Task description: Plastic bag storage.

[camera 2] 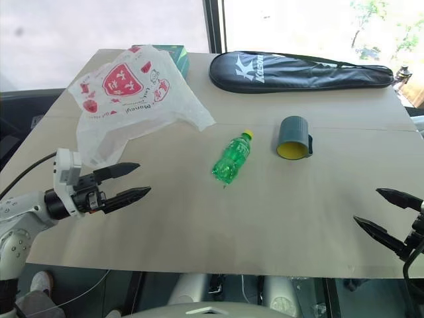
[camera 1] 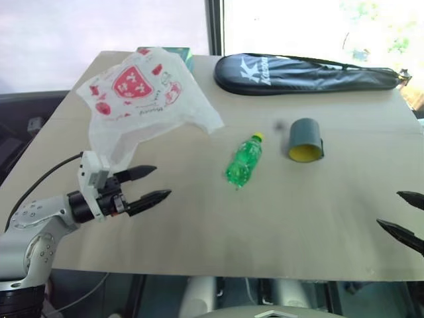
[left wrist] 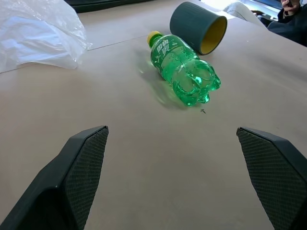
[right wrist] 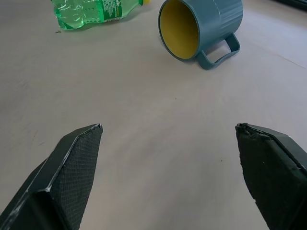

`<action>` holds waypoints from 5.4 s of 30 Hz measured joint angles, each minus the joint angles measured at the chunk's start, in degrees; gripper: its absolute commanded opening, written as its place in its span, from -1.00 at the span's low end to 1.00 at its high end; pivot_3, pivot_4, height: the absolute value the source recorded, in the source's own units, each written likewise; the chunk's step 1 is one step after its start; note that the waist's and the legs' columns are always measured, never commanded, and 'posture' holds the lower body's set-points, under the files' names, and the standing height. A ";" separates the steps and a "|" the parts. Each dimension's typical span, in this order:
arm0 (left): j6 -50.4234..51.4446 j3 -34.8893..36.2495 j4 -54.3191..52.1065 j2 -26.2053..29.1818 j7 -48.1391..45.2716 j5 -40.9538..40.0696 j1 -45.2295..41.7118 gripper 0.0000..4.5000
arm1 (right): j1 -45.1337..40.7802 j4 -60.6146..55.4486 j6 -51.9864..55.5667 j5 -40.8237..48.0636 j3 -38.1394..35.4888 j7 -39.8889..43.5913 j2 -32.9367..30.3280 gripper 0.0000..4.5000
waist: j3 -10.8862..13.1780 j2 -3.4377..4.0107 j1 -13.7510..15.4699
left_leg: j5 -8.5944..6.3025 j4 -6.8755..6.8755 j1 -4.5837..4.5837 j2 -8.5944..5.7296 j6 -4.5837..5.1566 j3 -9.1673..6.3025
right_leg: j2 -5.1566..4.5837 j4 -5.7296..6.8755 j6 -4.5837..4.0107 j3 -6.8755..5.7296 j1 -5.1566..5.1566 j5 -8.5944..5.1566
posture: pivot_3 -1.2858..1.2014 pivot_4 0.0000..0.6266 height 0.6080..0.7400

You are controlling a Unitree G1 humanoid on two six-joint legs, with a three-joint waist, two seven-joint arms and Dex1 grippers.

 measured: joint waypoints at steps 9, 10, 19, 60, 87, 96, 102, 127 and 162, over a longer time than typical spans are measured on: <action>2.83 0.21 -1.97 -2.00 5.47 -4.17 -5.73 1.00 | -9.41 -10.48 5.49 8.76 3.74 -5.97 -0.21 1.00 | 0.01 0.01 -0.03 | 0.14 0.06 0.00 0.00 0.20 -0.01 | 0.03 0.07 0.04 0.00 0.03 0.03 | 0.03 -0.52 1.00; 3.45 0.43 -1.96 -1.99 6.08 -4.60 -6.37 1.00 | -10.39 -12.68 6.70 8.55 5.40 -8.21 -0.63 1.00 | 0.01 0.01 -0.05 | 0.15 0.06 0.00 0.00 0.21 0.00 | 0.03 0.07 0.05 0.01 0.02 0.03 | 0.03 -0.52 1.00; -2.51 -8.70 -2.10 5.48 25.91 23.53 -13.34 1.00 | -14.10 -26.89 11.89 16.40 9.07 -12.29 -4.79 1.00 | 0.05 -0.18 0.65 | 0.09 0.05 -0.11 -0.06 0.32 0.02 | 0.05 -0.03 0.09 -0.04 0.02 0.04 | 0.03 -0.52 1.00; 9.67 -16.84 12.42 -7.81 29.75 39.24 -45.51 -0.95 | -32.23 -28.20 23.12 5.65 33.26 -40.24 1.31 1.00 | 0.08 -0.57 -0.49 | 0.17 0.48 -0.01 0.02 0.23 0.13 | 0.31 0.39 0.14 0.07 0.01 0.06 | 0.03 -0.52 1.00; 20.33 -18.28 6.76 -8.56 33.75 37.10 -44.31 -0.99 | -87.41 31.95 73.87 -2.84 22.62 -92.80 52.54 0.89 | 0.04 -0.65 -1.71 | 0.31 0.72 -0.83 0.03 0.04 0.24 | 0.60 1.16 0.01 0.10 -1.08 0.03 | 0.03 -0.52 1.00; 24.05 -18.25 6.75 -8.00 32.50 34.40 -47.41 -1.00 | -80.14 21.32 72.42 0.03 41.68 -77.35 41.89 0.49 | -0.20 -0.67 -1.14 | 0.29 0.62 -0.90 -0.07 0.07 0.16 | 0.52 0.95 0.02 0.12 -1.02 0.02 | 0.03 -0.52 1.00; 35.30 -16.62 6.16 -8.10 28.21 26.65 -51.06 -1.00 | -78.47 20.10 74.83 11.71 39.94 -69.05 31.32 0.43 | -0.08 -0.70 -1.30 | 0.29 0.63 -0.98 -0.03 0.09 0.11 | 0.54 0.98 0.02 0.10 -1.08 0.03 | 0.03 -0.52 1.00; 64.06 -14.04 6.52 1.35 29.83 -15.47 -57.37 -1.00 | -88.22 36.76 56.60 14.45 26.08 -78.50 51.22 0.40 | 0.16 -0.61 -3.18 | 0.33 0.33 -0.87 0.04 0.00 0.44 | 0.39 1.03 0.01 0.57 -1.38 0.02 | 0.03 -0.52 1.00; 40.71 -16.83 11.57 2.78 64.38 -34.02 -46.81 -1.00 | -73.74 6.10 48.15 6.80 43.59 -49.04 24.98 0.93 | 0.23 -0.68 -2.70 | 0.34 0.26 -0.84 -0.01 0.00 0.68 | 0.38 1.03 0.01 0.67 -1.48 0.03 | 0.03 -0.52 1.00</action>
